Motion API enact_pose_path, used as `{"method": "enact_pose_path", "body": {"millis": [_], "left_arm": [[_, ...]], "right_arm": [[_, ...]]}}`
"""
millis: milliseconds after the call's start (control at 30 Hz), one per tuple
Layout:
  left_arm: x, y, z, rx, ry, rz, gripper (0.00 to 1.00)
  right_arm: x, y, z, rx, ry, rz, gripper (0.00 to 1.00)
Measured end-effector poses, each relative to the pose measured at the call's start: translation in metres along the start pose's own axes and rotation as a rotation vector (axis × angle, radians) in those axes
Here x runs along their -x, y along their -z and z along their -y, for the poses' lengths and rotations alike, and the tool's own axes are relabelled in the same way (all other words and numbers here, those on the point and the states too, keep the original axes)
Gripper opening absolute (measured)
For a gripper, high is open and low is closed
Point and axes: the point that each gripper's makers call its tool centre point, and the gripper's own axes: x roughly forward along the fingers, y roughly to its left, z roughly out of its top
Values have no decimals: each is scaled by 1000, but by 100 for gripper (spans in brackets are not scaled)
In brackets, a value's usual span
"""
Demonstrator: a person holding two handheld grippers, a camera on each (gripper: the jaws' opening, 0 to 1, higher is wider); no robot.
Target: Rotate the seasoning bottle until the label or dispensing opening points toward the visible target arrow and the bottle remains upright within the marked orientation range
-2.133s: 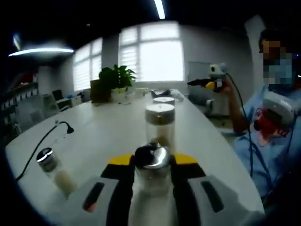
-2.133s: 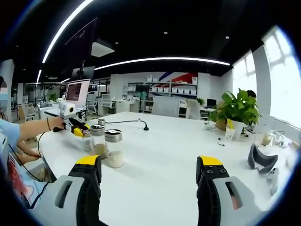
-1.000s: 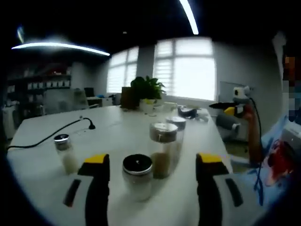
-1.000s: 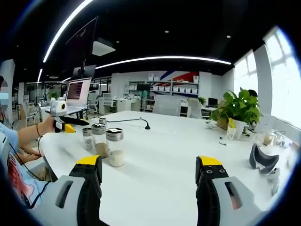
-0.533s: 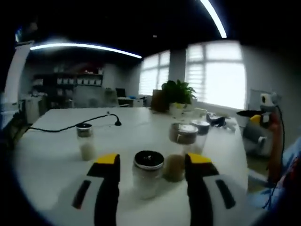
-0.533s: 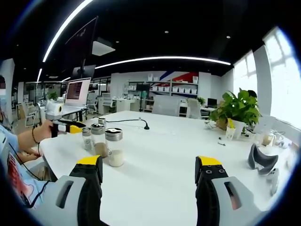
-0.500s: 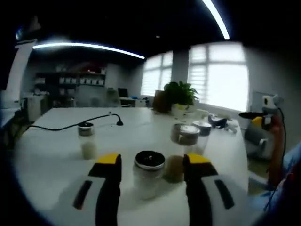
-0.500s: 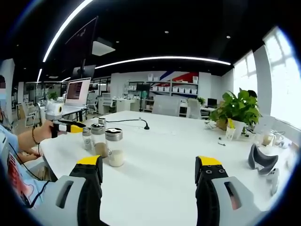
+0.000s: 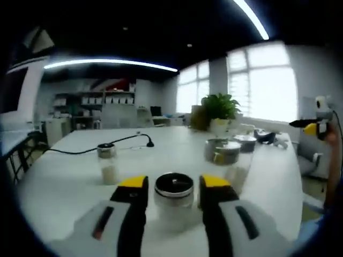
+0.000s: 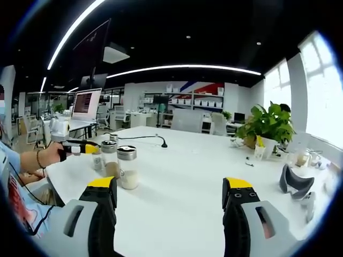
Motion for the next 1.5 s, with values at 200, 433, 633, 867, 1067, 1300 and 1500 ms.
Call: {"method": "enact_pose_path", "body": {"millis": [200, 433, 633, 867, 1067, 1300, 1500], "left_arm": [[-2, 4, -1, -44, -16, -10, 33], [-3, 4, -4, -50, -5, -14, 32], [-3, 4, -3, -80, 41, 3, 32], [-4, 3, -3, -102, 135, -17, 32], [-4, 6, 2, -222, 242, -39, 32], [-6, 7, 3, -272, 331, -63, 32], [-5, 9, 8, -304, 477, -74, 32]], "right_arm": [[1, -1, 0, 1, 3, 2, 83], [-1, 1, 0, -5, -3, -4, 83], [-1, 0, -1, -5, -4, -2, 83], [-1, 1, -1, -8, -6, -7, 83], [-3, 2, -1, -5, -5, -12, 83], [-7, 3, -6, 4, -18, -19, 83], [-8, 5, -4, 0, -18, -26, 83]]}}
